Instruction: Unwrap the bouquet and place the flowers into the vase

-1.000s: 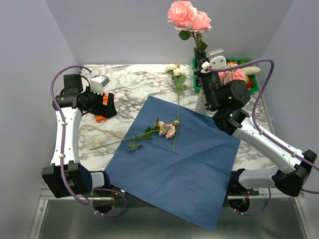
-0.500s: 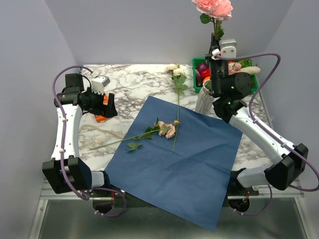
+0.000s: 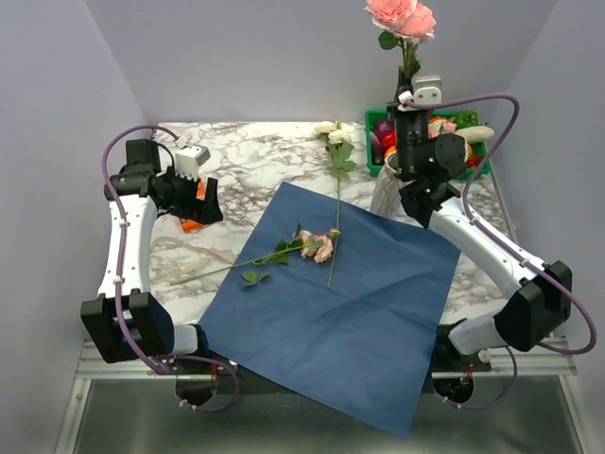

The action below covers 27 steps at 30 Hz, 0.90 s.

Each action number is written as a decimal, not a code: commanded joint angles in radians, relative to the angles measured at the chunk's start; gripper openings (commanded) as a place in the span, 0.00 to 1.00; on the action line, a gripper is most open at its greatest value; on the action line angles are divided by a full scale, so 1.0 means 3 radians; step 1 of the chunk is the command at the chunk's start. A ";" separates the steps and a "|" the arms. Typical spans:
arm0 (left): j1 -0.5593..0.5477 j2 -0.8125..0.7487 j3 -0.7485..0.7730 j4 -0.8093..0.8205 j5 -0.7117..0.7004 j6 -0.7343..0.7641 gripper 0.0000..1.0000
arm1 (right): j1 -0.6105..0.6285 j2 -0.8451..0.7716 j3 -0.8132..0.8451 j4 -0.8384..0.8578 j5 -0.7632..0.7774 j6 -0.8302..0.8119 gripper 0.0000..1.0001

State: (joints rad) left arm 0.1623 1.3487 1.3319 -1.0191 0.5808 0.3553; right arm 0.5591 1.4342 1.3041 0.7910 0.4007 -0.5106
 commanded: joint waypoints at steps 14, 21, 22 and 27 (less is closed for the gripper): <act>0.0016 -0.0052 0.0045 -0.0008 -0.0024 0.0078 0.99 | -0.0033 -0.0276 -0.0553 -0.0110 -0.0119 0.0679 0.73; 0.0016 -0.0093 0.0029 -0.0034 -0.0039 0.0109 0.99 | -0.0033 -0.0521 -0.0645 -0.0116 -0.0108 0.0827 0.74; 0.0016 -0.0093 0.0029 -0.0034 -0.0034 0.0104 0.99 | -0.0028 -0.0607 -0.0645 -0.0146 -0.0134 0.0848 0.75; 0.0016 -0.0083 0.0070 -0.0049 0.0002 0.0073 0.99 | -0.0023 -0.0879 -0.0267 -0.0876 -0.0497 0.1175 0.75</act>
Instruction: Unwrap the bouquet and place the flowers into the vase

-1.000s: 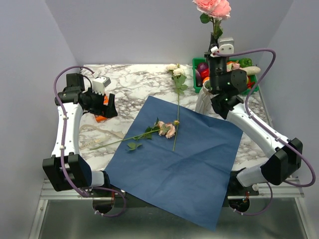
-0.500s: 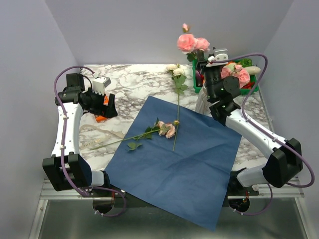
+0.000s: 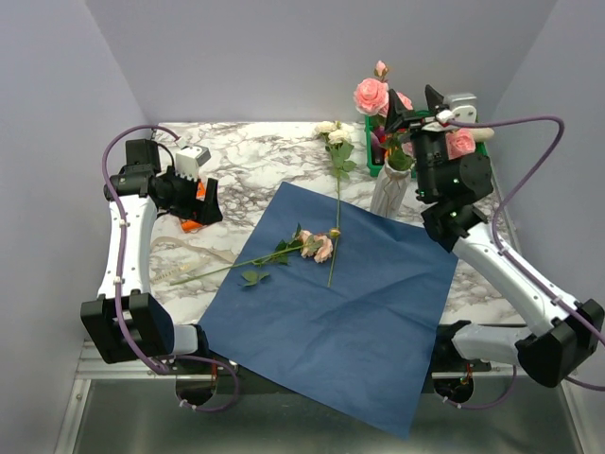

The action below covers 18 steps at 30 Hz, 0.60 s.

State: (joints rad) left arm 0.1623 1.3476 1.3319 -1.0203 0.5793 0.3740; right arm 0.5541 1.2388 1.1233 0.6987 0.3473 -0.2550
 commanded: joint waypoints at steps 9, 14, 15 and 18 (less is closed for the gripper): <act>-0.0030 -0.0069 0.0019 -0.0153 0.0074 0.0134 0.99 | 0.0646 -0.0468 0.0761 -0.2292 -0.0893 0.0809 0.82; -0.0030 -0.0140 -0.0042 -0.0092 0.0017 0.0098 0.99 | 0.1195 -0.0106 0.0913 -0.3427 -0.0464 0.1787 0.83; -0.0030 -0.0151 -0.0032 -0.0097 0.0027 0.0098 0.99 | 0.1337 -0.0024 0.0884 -0.3519 -0.0412 0.1933 0.83; -0.0030 -0.0197 0.0004 -0.0086 0.0028 0.0037 0.99 | 0.1542 0.0135 0.0588 -0.3521 -0.0284 0.2500 0.91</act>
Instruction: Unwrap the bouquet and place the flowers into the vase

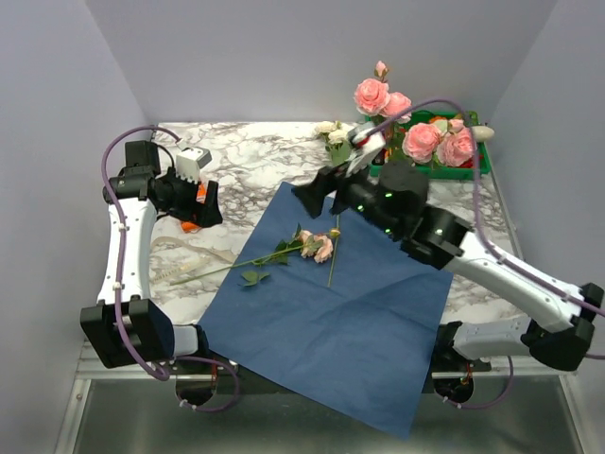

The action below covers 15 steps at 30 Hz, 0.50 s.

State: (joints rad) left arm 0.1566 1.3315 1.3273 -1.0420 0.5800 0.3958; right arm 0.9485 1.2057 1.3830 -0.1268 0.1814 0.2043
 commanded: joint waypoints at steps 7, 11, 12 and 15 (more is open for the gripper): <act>-0.0006 -0.0184 0.0106 -0.0055 -0.0067 -0.0026 0.99 | 0.0331 0.0848 -0.0275 -0.0997 0.0157 0.2053 1.00; 0.0000 -0.0256 0.0060 -0.0045 -0.0108 0.0000 0.99 | 0.0336 0.1329 -0.0075 -0.1142 0.0080 0.2417 1.00; -0.0005 -0.0261 0.0055 -0.0045 -0.0113 0.0000 0.99 | 0.0331 0.1512 -0.0014 -0.1172 0.0121 0.2473 1.00; 0.0010 -0.0276 0.0080 -0.0055 -0.0123 -0.0025 0.99 | 0.0331 0.1900 0.0186 -0.1249 0.0224 0.2607 1.00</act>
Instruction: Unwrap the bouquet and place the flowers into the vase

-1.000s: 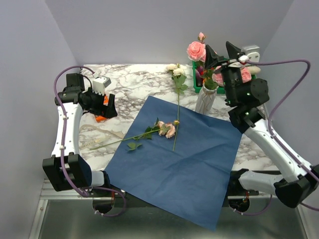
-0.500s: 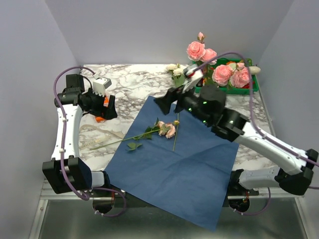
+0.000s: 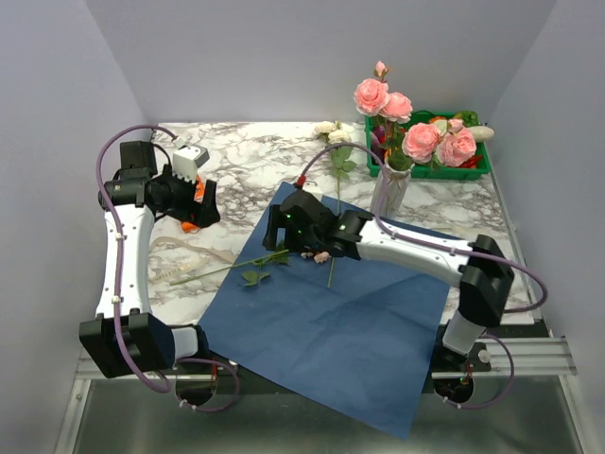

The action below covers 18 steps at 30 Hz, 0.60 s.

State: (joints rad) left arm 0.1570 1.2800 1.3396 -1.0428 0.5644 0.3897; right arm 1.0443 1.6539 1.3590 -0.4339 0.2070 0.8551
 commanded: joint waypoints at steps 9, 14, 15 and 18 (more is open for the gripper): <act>0.0034 -0.0079 0.0076 -0.0078 -0.0051 0.0066 0.99 | -0.0024 0.1533 0.1574 -0.1238 0.0011 0.0882 0.99; 0.0060 -0.0094 0.0035 -0.0083 -0.0061 0.0138 0.99 | -0.0106 0.1645 0.1458 -0.1223 -0.0142 0.1224 0.92; 0.0060 -0.0094 0.0029 -0.0083 -0.0066 0.0158 0.99 | -0.0126 0.1641 0.1432 -0.1228 -0.0148 0.1250 0.92; 0.0075 -0.0100 0.0004 -0.0073 -0.0076 0.0199 0.99 | -0.0132 0.1605 0.1315 -0.1284 -0.0138 0.1332 0.90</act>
State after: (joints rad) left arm 0.1661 1.2678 1.3464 -1.0492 0.5571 0.4171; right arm 1.0183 2.1326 1.7836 -0.7464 0.1833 1.1694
